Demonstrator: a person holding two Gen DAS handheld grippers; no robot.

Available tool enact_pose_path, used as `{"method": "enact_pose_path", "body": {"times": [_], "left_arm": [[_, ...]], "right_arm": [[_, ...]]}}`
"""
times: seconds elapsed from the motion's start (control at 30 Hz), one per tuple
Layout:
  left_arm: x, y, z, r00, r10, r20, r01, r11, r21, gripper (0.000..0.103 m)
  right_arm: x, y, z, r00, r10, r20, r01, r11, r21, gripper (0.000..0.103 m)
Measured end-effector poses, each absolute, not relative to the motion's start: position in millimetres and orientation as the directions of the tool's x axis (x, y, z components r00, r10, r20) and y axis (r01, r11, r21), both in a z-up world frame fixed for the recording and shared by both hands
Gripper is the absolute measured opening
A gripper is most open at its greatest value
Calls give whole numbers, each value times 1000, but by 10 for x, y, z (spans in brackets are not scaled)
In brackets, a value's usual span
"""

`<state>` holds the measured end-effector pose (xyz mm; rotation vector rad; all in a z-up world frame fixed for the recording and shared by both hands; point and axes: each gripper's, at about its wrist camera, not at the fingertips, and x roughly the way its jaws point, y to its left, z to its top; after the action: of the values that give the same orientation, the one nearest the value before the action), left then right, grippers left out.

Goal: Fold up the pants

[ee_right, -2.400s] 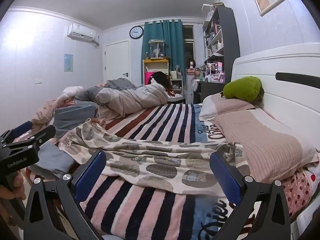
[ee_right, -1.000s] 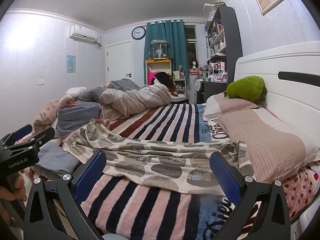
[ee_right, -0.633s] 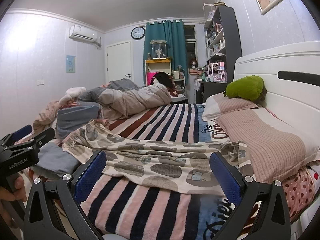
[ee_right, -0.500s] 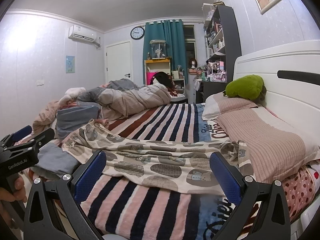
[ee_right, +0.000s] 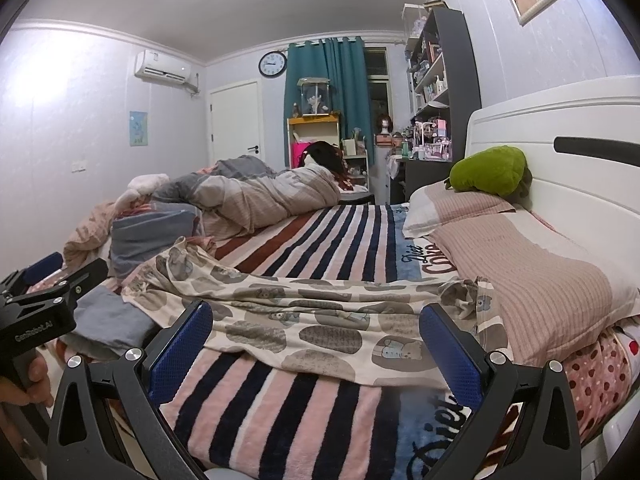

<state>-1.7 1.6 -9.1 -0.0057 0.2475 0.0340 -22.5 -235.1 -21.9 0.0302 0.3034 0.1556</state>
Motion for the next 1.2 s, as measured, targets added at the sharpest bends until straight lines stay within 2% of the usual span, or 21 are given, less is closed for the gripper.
{"method": "enact_pose_path", "body": {"times": [0.17, 0.27, 0.43, 0.63, 0.8, 0.87, 0.93, 1.03, 1.2], "left_arm": [[150, 12, -173, 959, 11, -284, -14, 1000, -7, 102], [329, 19, -259, 948, 28, -317, -28, 1000, 6, 102], [700, 70, -436, 923, 51, -382, -52, 999, 9, 102], [1232, 124, -819, 872, 50, -487, -60, 998, -4, 102], [1702, 202, -1249, 809, -2, -588, -38, 998, -56, 102], [1876, 219, -1443, 783, -14, -622, -35, 997, -67, 102], [2038, 250, -1648, 756, -28, -654, -42, 995, -90, 102], [2214, 298, -1880, 723, -77, -687, -42, 987, -156, 102], [2384, 343, -2040, 709, -139, -691, -36, 972, -233, 101]], "right_arm": [[-172, -2352, -267, 949, 132, -286, -128, 991, 33, 102], [15, -2436, -344, 936, 161, -313, -143, 987, 79, 102], [366, -2540, -514, 927, 154, -341, -140, 988, 66, 102], [853, -2722, -897, 888, 140, -439, -119, 990, 74, 102], [1244, -2994, -1411, 800, 235, -552, -123, 965, 233, 102], [1375, -3104, -1635, 768, 239, -594, -90, 959, 269, 100], [1487, -3209, -1877, 730, 235, -642, -53, 956, 289, 89], [1581, -3335, -2158, 686, 240, -687, -15, 948, 317, 80], [1533, -3386, -2161, 687, 291, -666, -20, 923, 383, 80]]}}
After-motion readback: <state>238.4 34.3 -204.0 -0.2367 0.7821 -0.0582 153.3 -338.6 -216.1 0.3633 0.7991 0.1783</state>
